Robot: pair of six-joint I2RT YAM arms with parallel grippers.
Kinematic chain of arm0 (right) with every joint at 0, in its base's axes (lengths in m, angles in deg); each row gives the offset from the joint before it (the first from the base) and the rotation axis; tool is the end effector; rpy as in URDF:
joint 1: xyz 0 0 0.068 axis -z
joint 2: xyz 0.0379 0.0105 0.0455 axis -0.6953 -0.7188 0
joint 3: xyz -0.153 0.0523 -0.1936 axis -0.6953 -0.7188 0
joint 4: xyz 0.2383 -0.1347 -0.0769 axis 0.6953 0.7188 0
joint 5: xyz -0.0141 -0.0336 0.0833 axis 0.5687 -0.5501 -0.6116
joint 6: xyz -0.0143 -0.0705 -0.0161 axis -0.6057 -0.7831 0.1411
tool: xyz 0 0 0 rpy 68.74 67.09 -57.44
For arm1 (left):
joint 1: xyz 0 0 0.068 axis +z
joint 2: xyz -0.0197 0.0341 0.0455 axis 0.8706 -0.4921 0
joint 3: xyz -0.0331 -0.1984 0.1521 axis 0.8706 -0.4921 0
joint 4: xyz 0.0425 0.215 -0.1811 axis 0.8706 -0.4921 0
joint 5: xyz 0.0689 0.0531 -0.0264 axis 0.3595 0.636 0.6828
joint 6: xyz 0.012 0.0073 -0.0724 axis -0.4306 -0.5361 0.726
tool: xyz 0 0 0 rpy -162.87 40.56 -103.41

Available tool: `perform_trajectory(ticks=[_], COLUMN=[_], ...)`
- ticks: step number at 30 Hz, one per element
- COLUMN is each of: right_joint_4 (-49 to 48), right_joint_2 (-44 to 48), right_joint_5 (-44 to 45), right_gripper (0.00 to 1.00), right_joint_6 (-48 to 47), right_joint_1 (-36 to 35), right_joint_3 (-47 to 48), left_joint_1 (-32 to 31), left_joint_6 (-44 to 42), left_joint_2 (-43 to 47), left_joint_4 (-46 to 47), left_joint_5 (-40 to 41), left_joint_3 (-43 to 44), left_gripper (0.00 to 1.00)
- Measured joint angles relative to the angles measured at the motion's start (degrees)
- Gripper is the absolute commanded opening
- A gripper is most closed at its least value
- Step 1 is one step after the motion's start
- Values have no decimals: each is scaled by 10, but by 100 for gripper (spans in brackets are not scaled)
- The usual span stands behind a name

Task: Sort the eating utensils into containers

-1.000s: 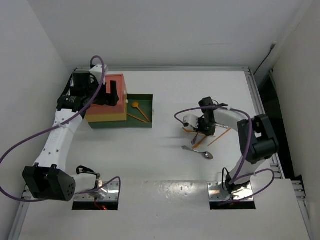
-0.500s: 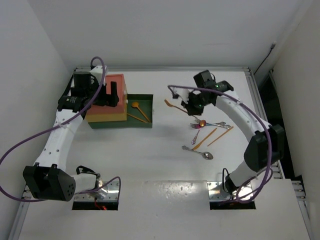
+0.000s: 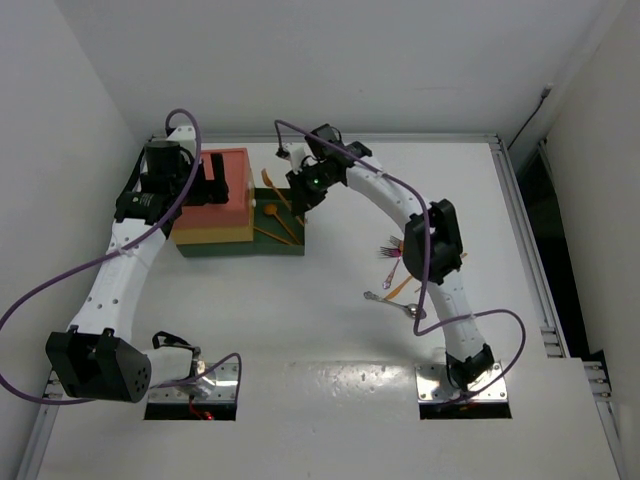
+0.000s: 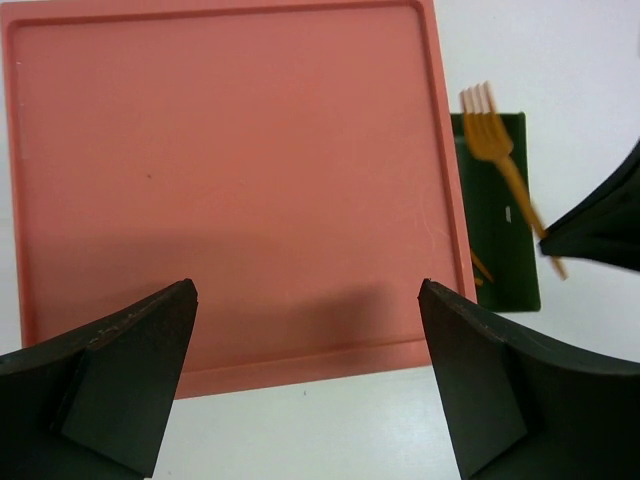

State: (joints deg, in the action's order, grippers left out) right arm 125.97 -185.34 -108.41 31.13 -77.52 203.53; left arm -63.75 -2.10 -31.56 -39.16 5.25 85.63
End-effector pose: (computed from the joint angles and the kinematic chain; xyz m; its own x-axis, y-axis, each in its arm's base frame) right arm 0.4274 0.3180 0.1968 -0.6969 -0.4464 -0.5612 -0.7013 0.5879 0.4032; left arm 0.3217 -0.0193 0.3324 -0.5340 -0.1457 -0.8328 -0.0212 0.9870 -0.1591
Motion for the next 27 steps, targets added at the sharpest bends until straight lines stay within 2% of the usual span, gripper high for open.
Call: perform_trajectory(ticks=[7,8,10,11,12,15,18,20,21,22,27], right_joint_4=[-8,-7,-7,-7,-7,-8,2,11,13,17,72], right_joint_2=[-45,-49,-53,-53,-53,-53,-37,6,43,93,345], right_joint_5=[12,14,17,19,22,33,52,69,77,84,124], right_gripper=[0,12,27,44,49,55,54,46,40,38,34], right_joint_6=[32,34,37,37,40,37,23,1,-20,-43,-180], right_joint_1=[-24,-27,-31,-32,-33,-33,-28,-17,-9,3,81], right_joint_3=[17,17,17,17,17,22,20,-13,-44,-89,-286], left_joint_1=[6,6,6,6,6,6,6,6,6,6,7], left_joint_6=[12,12,12,12,12,12,11,9,5,-2,-34], left_joint_2=[0,0,0,0,0,0,0,0,2,5,38], left_joint_4=[10,11,12,13,14,13,12,12,10,8,-4], left_joint_5=[18,22,27,30,33,38,39,36,32,24,-38], left_joint_3=[0,0,0,0,0,0,0,0,0,0,0], left_gripper=[100,100,100,100,100,100,100,100,100,100,100])
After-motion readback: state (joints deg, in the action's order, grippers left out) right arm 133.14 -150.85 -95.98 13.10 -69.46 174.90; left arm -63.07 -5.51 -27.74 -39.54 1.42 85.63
